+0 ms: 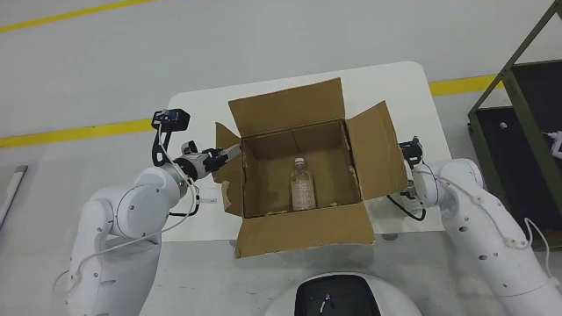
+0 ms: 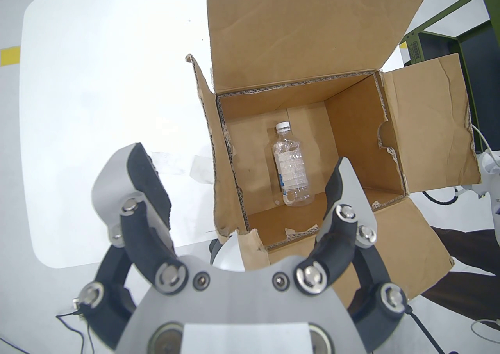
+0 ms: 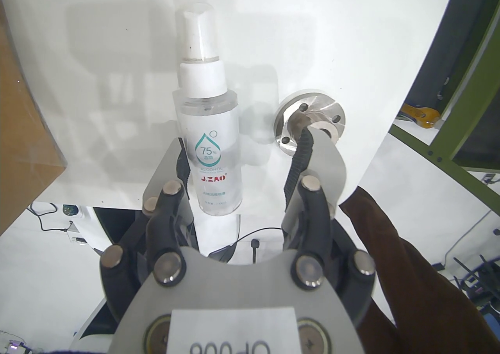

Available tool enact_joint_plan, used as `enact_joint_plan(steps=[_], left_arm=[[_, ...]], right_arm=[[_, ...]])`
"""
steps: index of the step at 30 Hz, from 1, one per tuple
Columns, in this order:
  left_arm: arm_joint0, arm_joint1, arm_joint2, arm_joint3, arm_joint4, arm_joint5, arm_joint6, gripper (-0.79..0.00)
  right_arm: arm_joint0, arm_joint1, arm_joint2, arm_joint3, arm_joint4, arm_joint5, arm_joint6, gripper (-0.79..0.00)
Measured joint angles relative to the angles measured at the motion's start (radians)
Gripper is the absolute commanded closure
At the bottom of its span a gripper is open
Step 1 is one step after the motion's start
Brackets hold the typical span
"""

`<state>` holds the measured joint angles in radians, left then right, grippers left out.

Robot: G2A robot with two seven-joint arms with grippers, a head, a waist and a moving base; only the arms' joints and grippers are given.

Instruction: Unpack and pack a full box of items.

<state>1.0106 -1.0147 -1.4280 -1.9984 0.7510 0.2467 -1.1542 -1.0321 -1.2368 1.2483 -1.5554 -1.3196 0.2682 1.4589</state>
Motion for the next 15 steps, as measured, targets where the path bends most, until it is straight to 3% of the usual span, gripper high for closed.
enact_joint_plan(steps=[9,15], left_arm=[[0.000,0.000,0.000,0.000,0.000,0.000,0.000,-0.785],[0.000,0.000,0.000,0.000,0.000,0.000,0.000,-0.785]], right_arm=[[0.007,-0.009,-0.011,0.034,0.039,-0.013,-0.033,-0.514],[0.018,-0.015,-0.024,0.066,0.051,-0.014,-0.047,-0.351]])
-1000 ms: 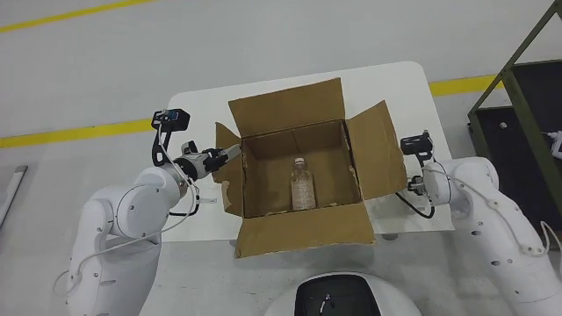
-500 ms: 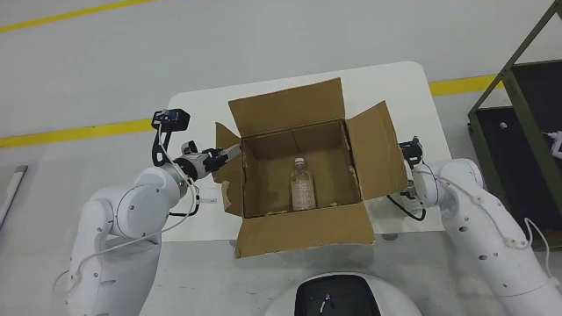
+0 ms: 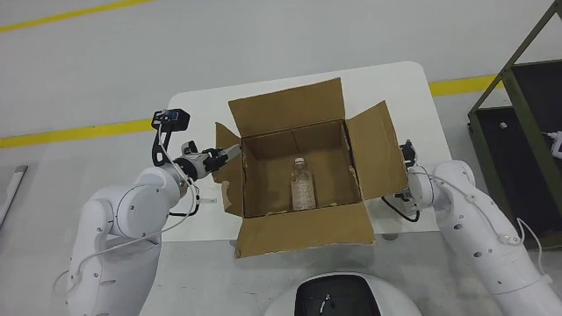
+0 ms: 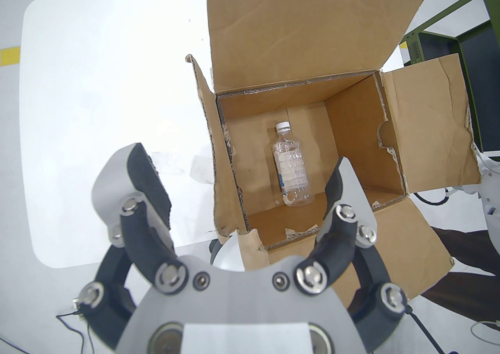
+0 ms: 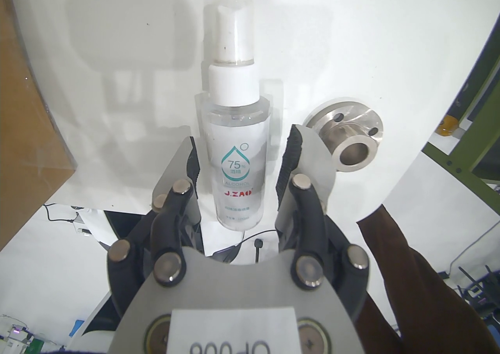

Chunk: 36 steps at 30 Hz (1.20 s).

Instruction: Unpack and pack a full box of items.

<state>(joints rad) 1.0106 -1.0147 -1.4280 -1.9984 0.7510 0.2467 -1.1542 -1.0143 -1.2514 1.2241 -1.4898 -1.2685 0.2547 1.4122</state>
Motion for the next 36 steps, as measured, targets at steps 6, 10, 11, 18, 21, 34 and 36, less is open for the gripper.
enact_joint_plan(steps=[6,10,11,18,21,34,36], left_arm=[[0.000,0.000,0.000,0.000,0.000,0.000,0.000,-0.785],[0.000,0.000,0.000,0.000,0.000,0.000,0.000,-0.785],[0.000,0.000,0.000,0.000,0.000,0.000,0.000,-0.785],[0.000,0.000,0.000,0.000,0.000,0.000,0.000,-0.785],[0.000,0.000,0.000,0.000,0.000,0.000,0.000,-0.785],[0.000,0.000,0.000,0.000,0.000,0.000,0.000,-0.785],[0.000,0.000,0.000,0.000,0.000,0.000,0.000,-0.785]], right_arm=[[0.010,-0.002,0.002,0.013,-0.002,0.003,0.002,0.000],[0.017,-0.004,0.003,0.026,0.002,0.002,0.002,0.000],[0.017,-0.004,0.007,0.025,0.008,0.005,0.001,0.000],[-0.029,0.010,0.159,-0.095,0.141,0.022,-0.001,0.000],[-0.075,0.021,0.272,-0.197,0.241,0.012,-0.023,0.000],[-0.245,0.027,0.693,-0.451,0.940,-0.140,-0.266,0.000],[-0.263,0.027,0.695,-0.470,1.032,-0.181,-0.275,0.000]])
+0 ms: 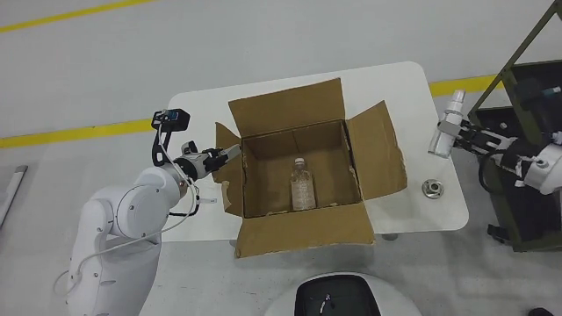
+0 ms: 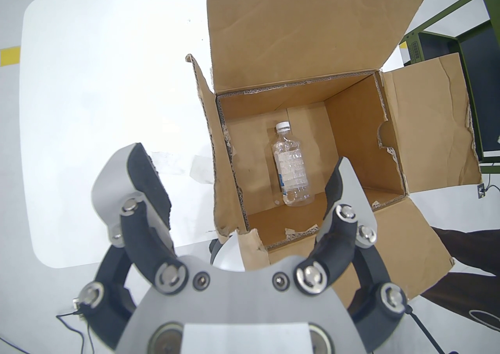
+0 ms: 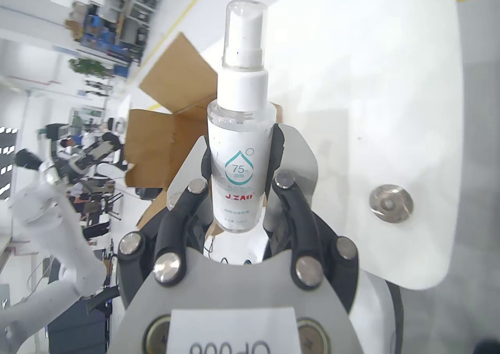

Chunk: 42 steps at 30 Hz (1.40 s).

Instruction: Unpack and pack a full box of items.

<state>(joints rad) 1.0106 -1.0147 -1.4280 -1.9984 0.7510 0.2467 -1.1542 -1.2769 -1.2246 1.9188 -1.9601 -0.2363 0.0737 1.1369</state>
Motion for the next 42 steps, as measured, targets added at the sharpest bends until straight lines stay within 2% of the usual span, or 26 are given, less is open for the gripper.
enact_joint_plan(steps=[5,9,16,30,32,36,42], left_arm=[[0.000,0.000,0.000,0.000,0.000,0.000,0.000,-0.785],[0.000,0.000,0.000,0.000,0.000,0.000,0.000,-0.785],[0.000,0.000,0.000,0.000,0.000,0.000,0.000,-0.785],[0.001,0.000,0.000,0.000,0.000,-0.001,0.001,-0.785],[0.011,0.000,-0.002,0.000,0.007,-0.015,0.028,-0.785],[0.043,0.003,-0.018,-0.006,0.074,-0.060,0.153,-0.785],[0.087,0.004,-0.063,-0.013,0.166,-0.026,0.284,-0.785]], right_arm=[[0.014,0.003,-0.076,-0.017,0.130,-0.044,0.025,0.000],[0.074,0.003,-0.208,0.006,0.130,-0.028,0.008,0.000],[0.196,-0.005,-0.445,0.089,0.043,0.035,-0.045,0.000],[0.192,-0.005,-0.451,0.090,0.044,0.031,-0.054,0.000],[0.185,-0.005,-0.467,0.095,0.044,0.020,-0.076,0.000],[0.218,-0.010,-0.541,0.136,0.037,0.025,-0.123,0.000],[0.325,-0.036,-0.736,0.257,-0.029,0.098,-0.202,0.000]])
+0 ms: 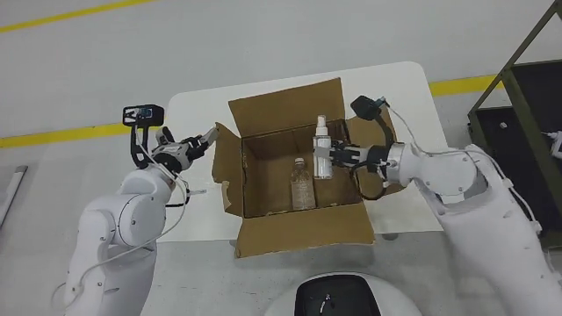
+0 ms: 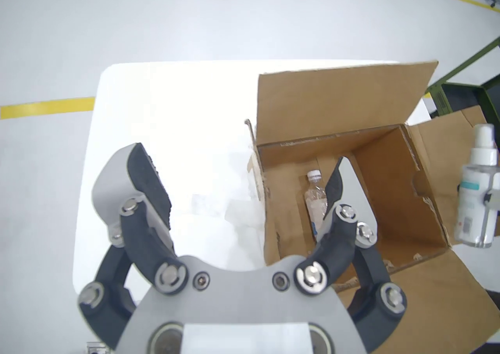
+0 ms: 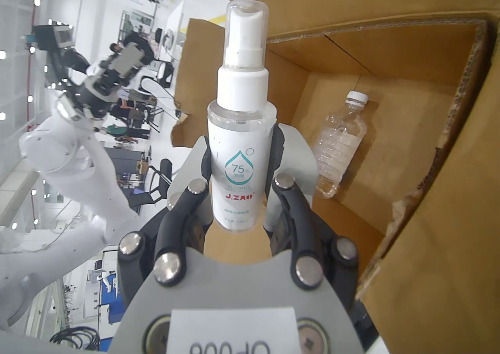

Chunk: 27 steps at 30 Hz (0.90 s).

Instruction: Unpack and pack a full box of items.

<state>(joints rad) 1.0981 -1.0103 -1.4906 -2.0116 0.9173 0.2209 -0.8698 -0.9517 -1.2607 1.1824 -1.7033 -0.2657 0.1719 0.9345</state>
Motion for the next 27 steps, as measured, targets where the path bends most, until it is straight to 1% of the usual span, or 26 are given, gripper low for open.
enact_joint_plan(steps=[4,9,16,18,19,21,24,26,27], left_arm=[[0.012,0.000,-0.006,0.000,0.019,0.005,0.010,-0.785],[0.011,0.000,-0.006,0.000,0.018,0.005,0.010,-0.785],[0.011,0.000,-0.006,0.000,0.018,0.005,0.010,-0.785],[0.011,0.000,-0.006,0.000,0.018,0.005,0.010,-0.785],[0.011,0.000,-0.006,0.000,0.018,0.005,0.010,-0.785],[0.011,0.000,-0.006,0.000,0.018,0.005,0.010,-0.785],[0.011,0.000,-0.006,0.000,0.018,0.005,0.010,-0.785],[0.011,0.000,-0.006,0.000,0.018,0.005,0.010,-0.785],[0.011,0.000,-0.006,0.000,0.018,0.005,0.010,-0.785]], right_arm=[[0.092,-0.029,-0.147,0.119,-0.037,0.045,-0.036,0.000],[0.200,-0.076,-0.306,0.293,-0.026,0.092,-0.085,0.000],[0.296,-0.139,-0.442,0.472,0.005,0.131,-0.137,0.000],[0.316,-0.157,-0.469,0.512,0.012,0.140,-0.160,-0.225],[0.323,-0.164,-0.480,0.527,0.012,0.144,-0.169,-0.209],[0.339,-0.179,-0.504,0.556,0.014,0.144,-0.178,-0.222],[0.360,-0.197,-0.527,0.593,0.021,0.132,-0.175,-0.357],[0.369,-0.205,-0.534,0.610,0.025,0.126,-0.173,-0.388],[0.374,-0.210,-0.537,0.618,0.031,0.121,-0.171,-0.520]])
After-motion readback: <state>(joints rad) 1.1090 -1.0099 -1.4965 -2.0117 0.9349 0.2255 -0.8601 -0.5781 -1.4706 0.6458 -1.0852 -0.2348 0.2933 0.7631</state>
